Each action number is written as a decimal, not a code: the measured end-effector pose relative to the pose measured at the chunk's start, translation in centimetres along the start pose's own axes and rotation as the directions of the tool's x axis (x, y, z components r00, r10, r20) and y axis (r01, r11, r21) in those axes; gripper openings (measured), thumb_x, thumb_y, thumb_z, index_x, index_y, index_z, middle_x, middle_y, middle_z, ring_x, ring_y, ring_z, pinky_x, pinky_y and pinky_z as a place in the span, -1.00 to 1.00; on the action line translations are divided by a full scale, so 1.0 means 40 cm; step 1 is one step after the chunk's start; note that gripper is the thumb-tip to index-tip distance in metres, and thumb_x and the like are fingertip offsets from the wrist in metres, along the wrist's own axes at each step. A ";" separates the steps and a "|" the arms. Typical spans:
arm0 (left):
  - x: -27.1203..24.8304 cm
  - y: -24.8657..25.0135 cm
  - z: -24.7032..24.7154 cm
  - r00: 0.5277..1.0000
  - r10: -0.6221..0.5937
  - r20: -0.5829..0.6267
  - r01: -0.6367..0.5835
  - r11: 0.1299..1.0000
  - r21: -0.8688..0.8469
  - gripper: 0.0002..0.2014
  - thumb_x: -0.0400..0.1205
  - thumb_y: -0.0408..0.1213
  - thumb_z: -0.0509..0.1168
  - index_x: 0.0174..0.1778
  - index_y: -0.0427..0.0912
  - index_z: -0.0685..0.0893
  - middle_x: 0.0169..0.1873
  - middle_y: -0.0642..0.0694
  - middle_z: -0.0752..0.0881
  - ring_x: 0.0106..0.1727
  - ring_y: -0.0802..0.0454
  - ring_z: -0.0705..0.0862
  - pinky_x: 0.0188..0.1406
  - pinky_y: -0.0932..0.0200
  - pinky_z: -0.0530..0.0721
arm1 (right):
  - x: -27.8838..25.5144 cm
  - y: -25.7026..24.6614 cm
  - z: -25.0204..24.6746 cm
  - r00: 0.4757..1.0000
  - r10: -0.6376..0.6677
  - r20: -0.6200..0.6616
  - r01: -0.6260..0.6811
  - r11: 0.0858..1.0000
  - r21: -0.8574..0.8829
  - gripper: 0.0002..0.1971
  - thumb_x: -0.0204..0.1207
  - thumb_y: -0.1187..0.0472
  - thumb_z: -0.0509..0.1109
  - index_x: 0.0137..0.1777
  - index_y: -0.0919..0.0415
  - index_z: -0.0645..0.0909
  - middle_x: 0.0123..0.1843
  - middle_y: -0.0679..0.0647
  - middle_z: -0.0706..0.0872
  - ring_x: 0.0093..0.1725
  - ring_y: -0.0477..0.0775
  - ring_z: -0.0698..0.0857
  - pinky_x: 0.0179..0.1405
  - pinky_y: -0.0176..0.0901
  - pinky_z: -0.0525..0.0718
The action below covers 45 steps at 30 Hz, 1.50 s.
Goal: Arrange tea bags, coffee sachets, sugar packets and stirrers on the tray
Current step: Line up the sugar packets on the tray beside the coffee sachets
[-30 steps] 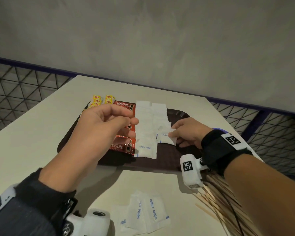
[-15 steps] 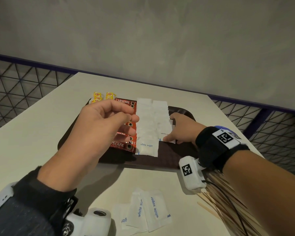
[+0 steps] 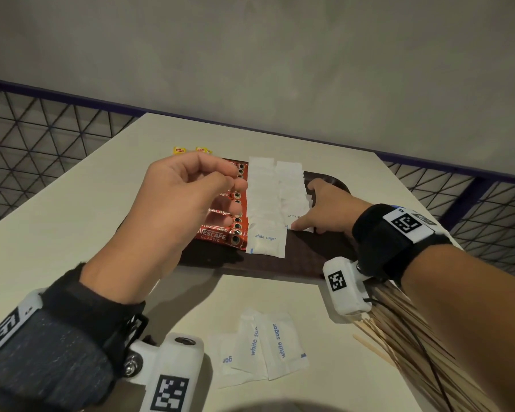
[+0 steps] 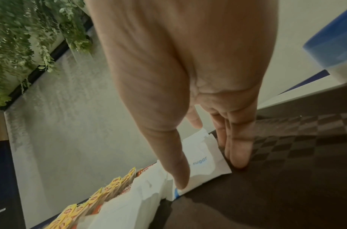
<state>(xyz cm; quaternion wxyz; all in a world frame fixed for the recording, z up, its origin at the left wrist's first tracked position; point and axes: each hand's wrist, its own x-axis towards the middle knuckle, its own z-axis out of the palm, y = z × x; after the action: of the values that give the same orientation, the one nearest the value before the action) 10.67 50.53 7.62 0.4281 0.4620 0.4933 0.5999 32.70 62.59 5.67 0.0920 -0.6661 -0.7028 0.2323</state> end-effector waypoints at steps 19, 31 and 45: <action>0.008 0.002 -0.012 1.000 0.023 -0.004 -0.024 0.998 -0.060 -0.82 0.69 -0.52 0.34 -0.11 -0.21 0.79 -0.21 -0.15 0.89 -0.35 -0.07 0.81 -0.39 0.18 0.78 | 0.089 0.001 -0.019 0.961 0.258 0.099 -0.236 0.579 0.780 -0.34 0.42 -0.04 0.55 0.52 0.14 0.54 0.47 0.23 0.59 0.38 0.32 0.63 0.13 -0.02 0.68; 0.007 0.001 -0.011 1.000 0.018 0.004 -0.018 0.996 -0.085 -0.83 0.69 -0.54 0.33 -0.11 -0.25 0.77 -0.20 -0.19 0.89 -0.36 -0.10 0.81 -0.32 0.10 0.86 | 0.116 -0.003 -0.004 0.959 0.263 0.106 -0.231 0.508 0.830 -0.50 0.58 -0.17 0.42 0.37 0.09 0.46 0.30 0.21 0.56 0.10 0.17 0.74 -0.26 -0.09 0.66; 0.010 -0.001 -0.009 1.000 0.009 0.007 -0.008 0.994 -0.112 -0.81 0.68 -0.57 0.32 -0.14 -0.25 0.77 -0.21 -0.20 0.89 -0.37 -0.10 0.82 -0.38 0.16 0.82 | 0.173 -0.030 -0.028 0.971 0.235 0.034 -0.157 0.527 0.835 -0.20 0.68 -0.34 0.18 0.77 0.09 0.13 0.59 0.26 0.49 0.54 0.24 0.49 0.58 0.05 0.39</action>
<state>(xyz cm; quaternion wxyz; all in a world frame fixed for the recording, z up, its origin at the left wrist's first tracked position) 10.25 50.84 7.61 0.4526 0.4415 0.4555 0.6267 31.47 69.59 5.93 0.3984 -0.6263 -0.4249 0.5181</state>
